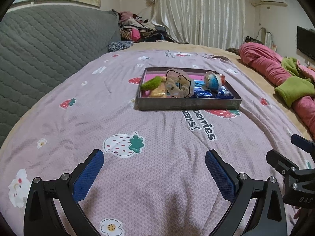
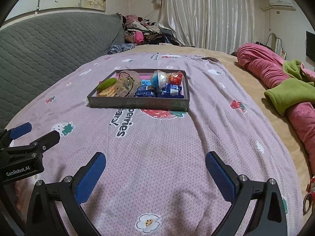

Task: Organize objects

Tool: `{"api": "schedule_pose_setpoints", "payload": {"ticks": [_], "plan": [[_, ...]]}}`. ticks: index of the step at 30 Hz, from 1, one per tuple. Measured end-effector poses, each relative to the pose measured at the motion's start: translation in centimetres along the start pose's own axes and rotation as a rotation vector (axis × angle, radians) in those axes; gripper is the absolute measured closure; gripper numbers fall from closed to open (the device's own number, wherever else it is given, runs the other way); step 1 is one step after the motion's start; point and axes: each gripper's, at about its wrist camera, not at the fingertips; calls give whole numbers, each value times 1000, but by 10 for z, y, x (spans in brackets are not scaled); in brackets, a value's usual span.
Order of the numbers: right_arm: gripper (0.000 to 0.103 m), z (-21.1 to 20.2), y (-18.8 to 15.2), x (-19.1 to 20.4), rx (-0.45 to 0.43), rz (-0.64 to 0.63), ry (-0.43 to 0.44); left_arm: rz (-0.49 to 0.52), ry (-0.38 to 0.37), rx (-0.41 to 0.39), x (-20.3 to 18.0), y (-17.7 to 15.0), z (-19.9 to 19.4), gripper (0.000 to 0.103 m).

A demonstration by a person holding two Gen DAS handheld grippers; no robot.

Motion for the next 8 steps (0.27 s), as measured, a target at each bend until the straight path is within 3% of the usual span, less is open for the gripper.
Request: {"api": "schedule_pose_setpoints", "payload": {"ticks": [8], "plan": [[1,3,-3,1,14,-12,-8,-23,23,-4,3,-1,5,0]]}}
Point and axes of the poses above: each gripper's, at about its wrist camera, not at the fingertips, and z roughly the way its jaws point, x to its left, y to its top, and after that the axes turned 13 degrees about -z, right-handed
